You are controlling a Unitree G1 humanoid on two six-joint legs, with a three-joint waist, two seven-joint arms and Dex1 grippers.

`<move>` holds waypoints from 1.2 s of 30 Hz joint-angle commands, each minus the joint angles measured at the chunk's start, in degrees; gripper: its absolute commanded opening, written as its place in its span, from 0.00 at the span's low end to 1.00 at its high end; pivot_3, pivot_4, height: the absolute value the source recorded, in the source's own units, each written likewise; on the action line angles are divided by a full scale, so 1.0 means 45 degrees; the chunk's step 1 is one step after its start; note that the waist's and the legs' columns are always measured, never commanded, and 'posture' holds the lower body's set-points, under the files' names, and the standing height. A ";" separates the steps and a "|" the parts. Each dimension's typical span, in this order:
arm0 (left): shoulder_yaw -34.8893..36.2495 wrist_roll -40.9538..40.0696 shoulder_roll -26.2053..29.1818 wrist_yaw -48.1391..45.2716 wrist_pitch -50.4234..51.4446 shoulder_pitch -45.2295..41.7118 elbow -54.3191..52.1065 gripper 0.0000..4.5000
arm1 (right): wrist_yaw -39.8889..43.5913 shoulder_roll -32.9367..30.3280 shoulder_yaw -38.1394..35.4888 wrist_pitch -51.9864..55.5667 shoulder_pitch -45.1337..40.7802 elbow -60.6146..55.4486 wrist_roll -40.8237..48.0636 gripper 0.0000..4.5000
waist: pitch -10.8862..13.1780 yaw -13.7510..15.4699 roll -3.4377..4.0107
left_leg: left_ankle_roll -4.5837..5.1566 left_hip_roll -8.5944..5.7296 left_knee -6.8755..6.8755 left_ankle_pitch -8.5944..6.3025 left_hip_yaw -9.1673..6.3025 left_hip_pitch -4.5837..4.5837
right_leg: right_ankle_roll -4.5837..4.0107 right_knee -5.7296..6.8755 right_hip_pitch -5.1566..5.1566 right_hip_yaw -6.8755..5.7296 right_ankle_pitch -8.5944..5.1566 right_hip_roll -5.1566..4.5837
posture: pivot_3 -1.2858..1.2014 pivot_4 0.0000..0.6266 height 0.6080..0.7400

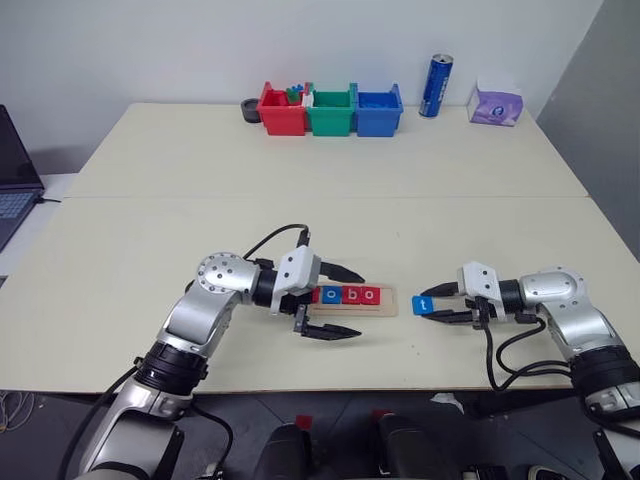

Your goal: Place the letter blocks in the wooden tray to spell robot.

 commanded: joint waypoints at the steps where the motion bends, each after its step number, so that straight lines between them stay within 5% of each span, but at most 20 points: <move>1: 0.0715 -0.0231 0.0769 -0.0541 -0.0586 0.0053 0.0409 1.00 | -0.0144 0.0162 -0.0230 0.1194 -0.0281 -0.1412 0.0624 0.33 | 0.0000 -0.0004 0.0000 | 0.0000 0.0001 0.0000 0.0000 -0.0002 0.0002 | 0.0000 0.0000 0.0000 -0.0001 0.0000 0.0002 | 0.52 0.24 1.00; 6: 0.1005 -0.0181 0.1410 -0.0872 -0.1045 0.0222 0.0755 1.00 | -0.0351 0.0858 0.0211 0.1963 -0.0835 -0.1708 0.0400 0.33 | 0.0004 0.0022 0.0006 | 0.0000 -0.0001 -0.0002 0.0000 -0.0001 0.0000 | 0.0000 -0.0002 0.0000 -0.0004 -0.0001 0.0001 | 0.52 0.24 1.00; 36: 0.0914 -0.0219 0.0853 0.0112 -0.0169 0.0491 -0.0512 1.00 | -0.0597 0.1536 0.1350 0.0487 -0.1854 0.0490 -0.1623 0.33 | 0.0005 0.0036 0.0004 | 0.0000 -0.0003 -0.0002 -0.0001 0.0002 -0.0007 | 0.0000 -0.0005 -0.0002 -0.0014 -0.0001 -0.0013 | 0.52 0.24 1.00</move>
